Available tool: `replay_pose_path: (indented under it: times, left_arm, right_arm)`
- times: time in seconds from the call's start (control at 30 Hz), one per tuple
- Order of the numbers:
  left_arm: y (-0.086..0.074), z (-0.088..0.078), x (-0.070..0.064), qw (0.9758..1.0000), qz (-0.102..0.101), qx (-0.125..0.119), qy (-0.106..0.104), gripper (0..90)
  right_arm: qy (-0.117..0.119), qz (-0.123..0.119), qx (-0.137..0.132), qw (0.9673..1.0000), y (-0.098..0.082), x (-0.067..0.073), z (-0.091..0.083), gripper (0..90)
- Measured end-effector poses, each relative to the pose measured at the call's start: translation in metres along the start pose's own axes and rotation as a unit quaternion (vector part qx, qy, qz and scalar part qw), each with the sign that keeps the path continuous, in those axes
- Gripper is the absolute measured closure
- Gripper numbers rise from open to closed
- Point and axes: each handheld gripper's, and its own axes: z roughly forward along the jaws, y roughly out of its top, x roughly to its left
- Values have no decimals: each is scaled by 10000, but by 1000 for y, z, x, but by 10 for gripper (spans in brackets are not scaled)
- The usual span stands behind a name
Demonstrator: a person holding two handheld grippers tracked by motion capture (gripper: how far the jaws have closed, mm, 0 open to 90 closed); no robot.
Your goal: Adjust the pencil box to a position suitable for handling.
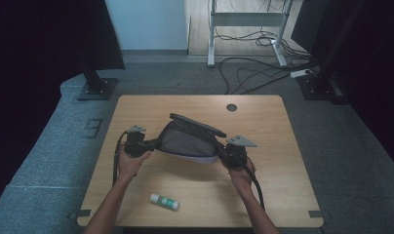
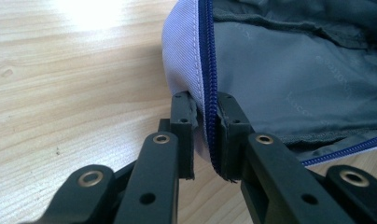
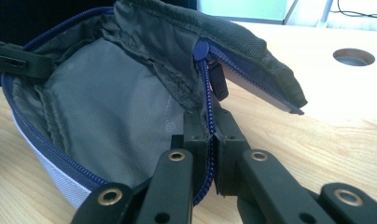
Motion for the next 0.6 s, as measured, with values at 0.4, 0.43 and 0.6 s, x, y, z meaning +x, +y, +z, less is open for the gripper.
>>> replay_pose_path:
  times: [0.4,0.43,0.6]
  left_arm:
    - [-14,13,5,9992,-141,273,-275,850]
    - [-17,16,7,9990,-172,326,-269,851]
    - [-23,26,10,9983,-234,473,-259,854]
  right_arm:
    - [-71,1,290,9996,-17,-1,12,861]
    - [-102,14,320,9994,-18,-2,13,863]
    - [-90,16,489,9988,-25,-4,18,865]
